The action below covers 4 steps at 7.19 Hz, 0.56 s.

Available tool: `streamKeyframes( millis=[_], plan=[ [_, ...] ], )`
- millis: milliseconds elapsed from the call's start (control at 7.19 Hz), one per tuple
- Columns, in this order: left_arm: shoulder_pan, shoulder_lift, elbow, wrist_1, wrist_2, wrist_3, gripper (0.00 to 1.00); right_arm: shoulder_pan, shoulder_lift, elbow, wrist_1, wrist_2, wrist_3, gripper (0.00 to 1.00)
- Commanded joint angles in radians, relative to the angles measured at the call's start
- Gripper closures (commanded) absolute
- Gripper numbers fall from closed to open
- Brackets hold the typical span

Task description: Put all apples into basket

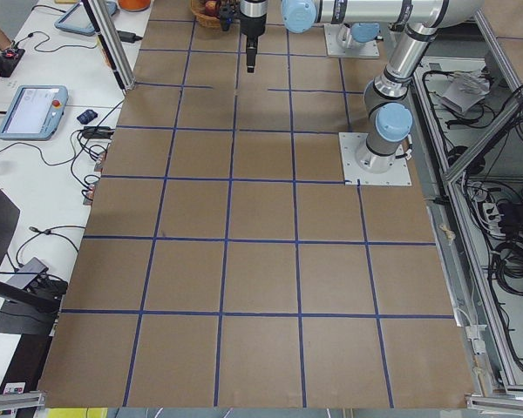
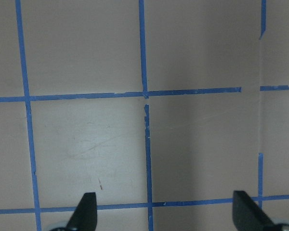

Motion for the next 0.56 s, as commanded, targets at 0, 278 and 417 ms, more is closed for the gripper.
streamKeyframes(
  millis=[0, 278, 417],
  plan=[
    [0.000, 0.000, -0.001, 0.000, 0.000, 0.001, 0.00, -0.002, 0.000, 0.000, 0.003, -0.001, -0.001, 0.00],
    [0.000, 0.000, -0.006, 0.002, 0.000, 0.001, 0.00, -0.002, -0.001, -0.004, 0.001, 0.001, -0.001, 0.00],
    [0.000, 0.000, -0.006, 0.002, 0.001, 0.001, 0.00, 0.000, -0.001, -0.011, 0.000, 0.002, -0.002, 0.00]
  ],
)
